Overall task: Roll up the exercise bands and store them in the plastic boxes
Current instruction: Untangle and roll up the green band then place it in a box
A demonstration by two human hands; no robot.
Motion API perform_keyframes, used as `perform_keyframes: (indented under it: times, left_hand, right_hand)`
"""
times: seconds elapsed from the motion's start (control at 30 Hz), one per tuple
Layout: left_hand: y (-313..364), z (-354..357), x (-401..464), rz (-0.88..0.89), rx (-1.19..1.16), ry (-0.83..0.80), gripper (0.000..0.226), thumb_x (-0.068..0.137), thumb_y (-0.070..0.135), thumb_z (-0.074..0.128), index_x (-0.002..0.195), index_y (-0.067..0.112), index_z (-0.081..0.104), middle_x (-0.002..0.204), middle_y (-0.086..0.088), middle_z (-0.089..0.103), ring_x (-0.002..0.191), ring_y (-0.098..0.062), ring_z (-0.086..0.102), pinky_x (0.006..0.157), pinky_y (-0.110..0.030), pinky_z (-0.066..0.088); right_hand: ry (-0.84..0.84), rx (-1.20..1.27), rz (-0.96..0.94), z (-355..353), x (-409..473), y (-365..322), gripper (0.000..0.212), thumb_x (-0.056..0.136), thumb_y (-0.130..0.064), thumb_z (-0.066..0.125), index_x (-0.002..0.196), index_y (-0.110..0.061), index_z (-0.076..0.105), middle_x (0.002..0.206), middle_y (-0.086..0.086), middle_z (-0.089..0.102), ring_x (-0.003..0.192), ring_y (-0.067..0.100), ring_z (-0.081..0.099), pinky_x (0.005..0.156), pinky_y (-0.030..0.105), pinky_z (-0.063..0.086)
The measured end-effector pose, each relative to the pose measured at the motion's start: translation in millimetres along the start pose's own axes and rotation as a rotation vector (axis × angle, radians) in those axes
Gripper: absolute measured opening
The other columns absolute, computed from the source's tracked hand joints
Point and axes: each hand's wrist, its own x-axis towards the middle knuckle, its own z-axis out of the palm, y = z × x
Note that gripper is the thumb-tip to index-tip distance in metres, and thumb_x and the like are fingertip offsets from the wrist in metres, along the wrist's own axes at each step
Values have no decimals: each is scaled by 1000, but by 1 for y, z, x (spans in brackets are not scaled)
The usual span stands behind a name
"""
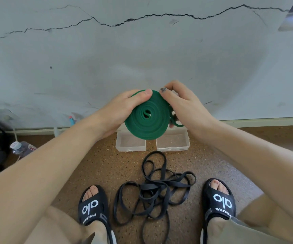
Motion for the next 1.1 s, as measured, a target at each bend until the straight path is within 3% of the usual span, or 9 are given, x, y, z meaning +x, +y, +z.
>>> perform_keyframes:
  times: [0.2,0.27,0.33,0.4,0.6,0.73,0.87,0.97,1.1]
  left_hand:
    - [-22,20,37,-84,-124,102,42,105,41,48,115,9,72,106,-7,78,96,-19,74,83,-29,59]
    - [-41,31,52,-146,-168,131,44,104,44,49,117,9,72,108,-8,78,102,-22,74,87,-32,58]
    - [-61,40,67,-199,-184,165,43,103,46,51,115,11,73,106,-6,78,101,-21,74,88,-33,58]
    - [-81,45,80,-246,-215,212,41,102,46,54,113,12,73,104,-6,79,100,-22,75,87,-34,58]
    - [-151,56,120,-361,-217,231,35,99,48,58,105,19,75,102,-2,80,99,-20,75,95,-40,58]
    - [-195,69,148,-403,-114,191,30,98,52,58,97,27,73,103,1,78,97,-18,75,93,-41,59]
    - [-235,80,176,-488,61,178,46,95,63,55,113,22,63,117,-1,69,100,-15,68,93,-38,57]
    - [-252,86,189,-471,159,76,53,93,57,62,129,19,51,118,4,58,98,-7,60,78,-20,51]
    - [-276,96,198,-415,395,-58,87,73,60,80,142,22,43,141,0,47,126,-17,51,104,-32,46]
  right_hand:
    - [239,216,104,10,13,28,24,108,-36,49,100,-14,53,77,-5,59,46,-9,54,44,10,39]
    - [270,175,138,5,22,45,24,105,-37,54,103,-13,54,84,-1,65,64,-5,65,53,16,49]
    - [279,122,182,2,30,68,24,101,-40,60,101,-17,57,93,3,72,83,12,72,70,34,62]
    - [274,98,223,2,37,88,22,97,-42,66,97,-21,59,97,6,74,87,20,74,76,47,64]
    - [243,224,371,0,56,163,31,81,-41,79,105,-22,73,101,4,78,96,22,75,89,49,61]
    - [213,376,520,-8,65,215,26,91,-10,76,116,-6,73,106,12,78,97,27,76,85,41,63]
    - [310,424,631,-8,78,267,26,88,-7,77,114,-3,75,104,13,79,97,28,76,88,43,62]
    - [406,419,693,-12,93,301,30,89,-6,76,118,-1,73,105,13,78,97,28,76,87,41,62]
    - [419,218,695,-11,114,336,34,89,-17,78,122,-12,74,113,6,76,104,25,72,95,47,59]
